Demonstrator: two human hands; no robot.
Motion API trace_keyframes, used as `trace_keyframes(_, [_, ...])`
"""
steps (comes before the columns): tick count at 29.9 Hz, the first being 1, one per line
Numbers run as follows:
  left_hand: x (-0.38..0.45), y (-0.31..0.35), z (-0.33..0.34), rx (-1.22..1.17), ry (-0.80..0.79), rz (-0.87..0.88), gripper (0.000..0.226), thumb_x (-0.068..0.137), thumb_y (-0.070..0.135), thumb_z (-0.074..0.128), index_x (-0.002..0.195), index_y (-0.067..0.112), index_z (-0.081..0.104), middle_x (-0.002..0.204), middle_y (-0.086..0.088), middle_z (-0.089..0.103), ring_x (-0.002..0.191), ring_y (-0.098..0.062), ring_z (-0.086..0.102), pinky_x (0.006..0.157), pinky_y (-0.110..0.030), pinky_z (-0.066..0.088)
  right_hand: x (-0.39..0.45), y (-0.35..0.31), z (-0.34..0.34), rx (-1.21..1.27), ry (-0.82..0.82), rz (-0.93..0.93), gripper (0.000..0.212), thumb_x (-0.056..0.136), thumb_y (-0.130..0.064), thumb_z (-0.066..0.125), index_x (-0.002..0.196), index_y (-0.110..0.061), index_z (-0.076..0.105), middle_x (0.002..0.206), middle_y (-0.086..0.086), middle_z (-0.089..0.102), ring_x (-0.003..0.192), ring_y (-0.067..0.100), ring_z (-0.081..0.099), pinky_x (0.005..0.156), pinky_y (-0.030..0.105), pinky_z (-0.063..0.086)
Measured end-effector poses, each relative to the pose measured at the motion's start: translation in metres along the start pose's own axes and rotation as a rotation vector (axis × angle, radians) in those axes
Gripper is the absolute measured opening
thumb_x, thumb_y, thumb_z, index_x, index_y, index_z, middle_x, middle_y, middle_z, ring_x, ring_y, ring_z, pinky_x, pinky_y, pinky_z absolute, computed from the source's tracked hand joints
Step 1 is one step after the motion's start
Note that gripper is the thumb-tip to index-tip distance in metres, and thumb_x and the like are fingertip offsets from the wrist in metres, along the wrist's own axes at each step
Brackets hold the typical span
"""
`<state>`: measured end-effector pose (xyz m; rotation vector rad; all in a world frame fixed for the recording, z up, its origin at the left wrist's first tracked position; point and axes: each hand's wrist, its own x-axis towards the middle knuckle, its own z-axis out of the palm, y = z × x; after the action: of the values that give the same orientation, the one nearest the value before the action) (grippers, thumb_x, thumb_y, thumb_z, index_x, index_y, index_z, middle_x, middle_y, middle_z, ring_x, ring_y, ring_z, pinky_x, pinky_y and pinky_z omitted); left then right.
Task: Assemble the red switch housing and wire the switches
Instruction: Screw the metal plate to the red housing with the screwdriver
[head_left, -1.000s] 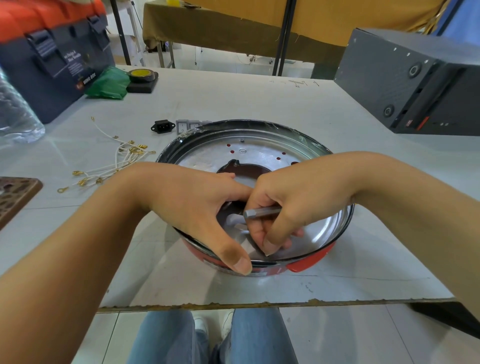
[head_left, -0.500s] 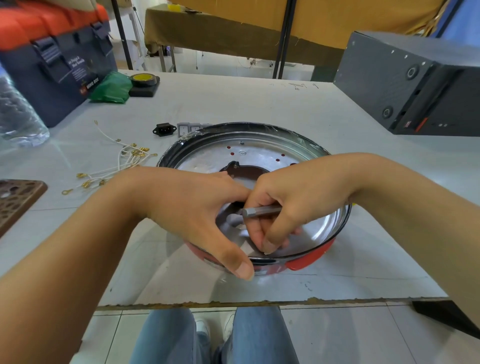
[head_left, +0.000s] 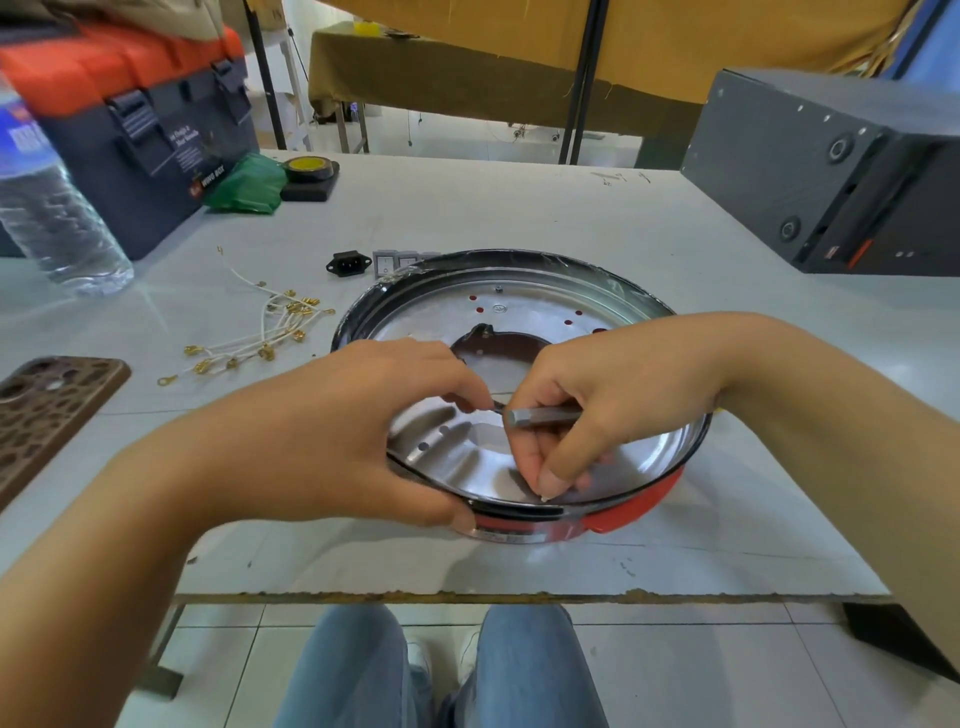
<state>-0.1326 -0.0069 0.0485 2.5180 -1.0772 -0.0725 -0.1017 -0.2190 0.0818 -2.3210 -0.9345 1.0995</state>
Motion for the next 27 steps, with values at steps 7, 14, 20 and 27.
trace_keyframes(7, [0.005,0.014,0.008,0.172,-0.012,-0.01,0.062,0.071,0.06,0.067,0.124,0.032,0.053,0.114,0.017,0.053,0.106,-0.007,0.05,0.089,-0.033,0.045,-0.004,0.001,0.003,0.012,0.041,0.011,0.004,0.083,-0.005,0.068,0.08,-0.008,0.068,0.067,0.005,0.063,0.06,0.01,0.052,0.058,0.014,0.044])
trace_keyframes(14, [0.008,0.022,0.011,0.202,-0.02,0.035,0.039,0.073,0.045,0.07,0.105,0.029,0.055,0.1,0.016,0.051,0.095,-0.006,0.039,0.086,-0.026,0.035,-0.006,-0.002,0.004,0.032,0.053,0.032,0.003,0.084,-0.004,0.067,0.082,-0.005,0.067,0.065,0.003,0.061,0.057,0.007,0.052,0.058,0.013,0.044])
trace_keyframes(20, [0.019,0.02,0.007,0.177,-0.203,-0.089,0.05,0.068,0.054,0.068,0.097,0.042,0.029,0.102,0.016,0.036,0.1,-0.007,0.024,0.081,-0.012,0.032,-0.006,-0.002,0.005,-0.002,0.065,0.052,0.005,0.083,-0.005,0.067,0.085,0.0,0.069,0.07,0.009,0.063,0.062,0.01,0.054,0.061,0.016,0.045])
trace_keyframes(27, [0.028,0.024,0.007,0.211,-0.218,-0.046,0.076,0.067,0.06,0.066,0.127,0.043,0.021,0.094,0.023,0.029,0.091,-0.012,0.022,0.082,-0.024,0.023,-0.007,-0.001,0.005,-0.013,0.091,0.01,0.015,0.082,-0.008,0.069,0.07,-0.018,0.067,0.059,-0.006,0.061,0.059,0.002,0.054,0.065,0.019,0.044])
